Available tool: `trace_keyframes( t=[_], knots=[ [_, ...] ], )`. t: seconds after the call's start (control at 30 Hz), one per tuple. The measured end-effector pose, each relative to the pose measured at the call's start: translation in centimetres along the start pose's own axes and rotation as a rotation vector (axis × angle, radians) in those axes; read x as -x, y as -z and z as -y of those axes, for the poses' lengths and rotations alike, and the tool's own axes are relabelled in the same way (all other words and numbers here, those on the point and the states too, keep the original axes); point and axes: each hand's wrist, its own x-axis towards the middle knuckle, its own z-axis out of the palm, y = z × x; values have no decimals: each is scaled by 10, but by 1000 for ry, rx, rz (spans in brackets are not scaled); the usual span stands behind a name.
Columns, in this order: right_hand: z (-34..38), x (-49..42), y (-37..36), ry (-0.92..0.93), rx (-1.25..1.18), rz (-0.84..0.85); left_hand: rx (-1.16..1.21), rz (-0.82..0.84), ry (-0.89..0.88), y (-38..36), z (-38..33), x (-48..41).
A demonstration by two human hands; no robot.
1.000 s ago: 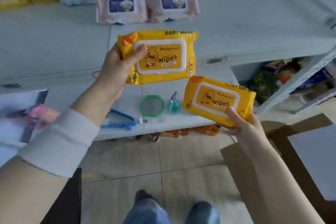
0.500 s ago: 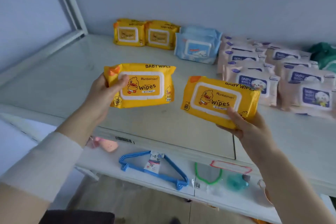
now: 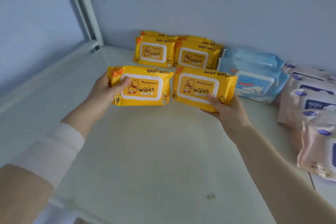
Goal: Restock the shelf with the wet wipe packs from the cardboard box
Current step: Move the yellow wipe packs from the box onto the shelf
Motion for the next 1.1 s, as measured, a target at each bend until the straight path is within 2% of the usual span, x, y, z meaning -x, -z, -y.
trace_keyframes(
  t=[0.3, 0.47, 0.57, 0.8, 0.9, 0.97, 1.03, 1.1],
  knots=[
    [-6, -86, -49, 65, 430, -372, -151, 170, -74, 8, 20, -134],
    [-3, -104, -62, 102, 548, -535, -235, 196, -116, 8, 34, -169],
    [-2, -112, -72, 94, 569, -628, -222, 151, -131, 2, 43, -177],
    [-10, -122, -96, 49, 384, -880, -271, -69, -90, -10, 40, -170],
    [-8, -115, -105, 45, 547, -909, -468, -156, -171, -13, 30, -157],
    [-4, -103, -103, 65, 686, -851, -647, -196, -293, -19, 18, -143],
    [3, -85, -93, 81, 850, -736, -817, -139, -455, -29, 2, -128],
    [12, -65, -73, 80, 1051, -620, -988, 4, -608, -48, -18, -110]
  ],
)
